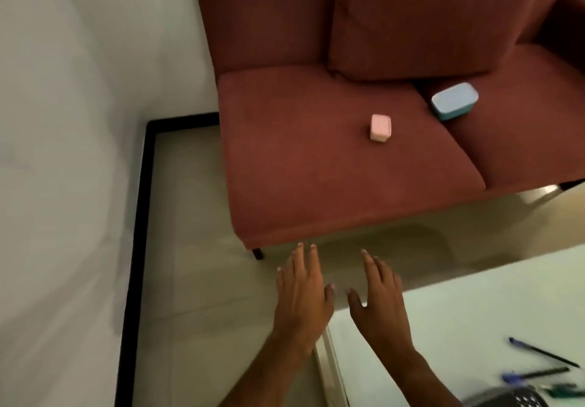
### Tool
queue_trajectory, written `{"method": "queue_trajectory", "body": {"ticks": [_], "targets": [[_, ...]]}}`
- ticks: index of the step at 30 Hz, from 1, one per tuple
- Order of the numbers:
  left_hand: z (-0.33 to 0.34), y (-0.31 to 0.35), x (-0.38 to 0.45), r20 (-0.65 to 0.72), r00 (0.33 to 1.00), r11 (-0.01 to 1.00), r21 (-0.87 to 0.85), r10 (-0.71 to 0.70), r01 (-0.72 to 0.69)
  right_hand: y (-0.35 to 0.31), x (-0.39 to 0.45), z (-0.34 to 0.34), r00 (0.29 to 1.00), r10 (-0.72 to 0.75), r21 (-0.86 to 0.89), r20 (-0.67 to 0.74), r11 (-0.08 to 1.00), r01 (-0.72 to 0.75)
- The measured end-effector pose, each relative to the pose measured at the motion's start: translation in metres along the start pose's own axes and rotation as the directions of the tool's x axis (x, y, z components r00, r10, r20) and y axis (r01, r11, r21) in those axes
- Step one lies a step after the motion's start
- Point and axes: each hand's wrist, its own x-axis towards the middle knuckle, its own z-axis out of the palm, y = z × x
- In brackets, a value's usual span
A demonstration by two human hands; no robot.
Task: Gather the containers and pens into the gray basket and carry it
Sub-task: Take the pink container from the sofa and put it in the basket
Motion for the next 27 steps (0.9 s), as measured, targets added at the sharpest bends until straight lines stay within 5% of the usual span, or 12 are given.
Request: {"method": "queue_trajectory", "body": {"ticks": [11,27], "targets": [[-0.054,0.022,0.225,-0.024,0.985,0.985,0.015,0.171,-0.17,-0.035,0.235,-0.016,0.986,0.072,0.064,-0.148,0.996,-0.063],[0.0,0.117,0.493,0.084,0.97,0.969,-0.113,0.229,-0.219,0.014,0.449,-0.004,0.889,0.38,0.359,-0.255,0.891,-0.278]]}}
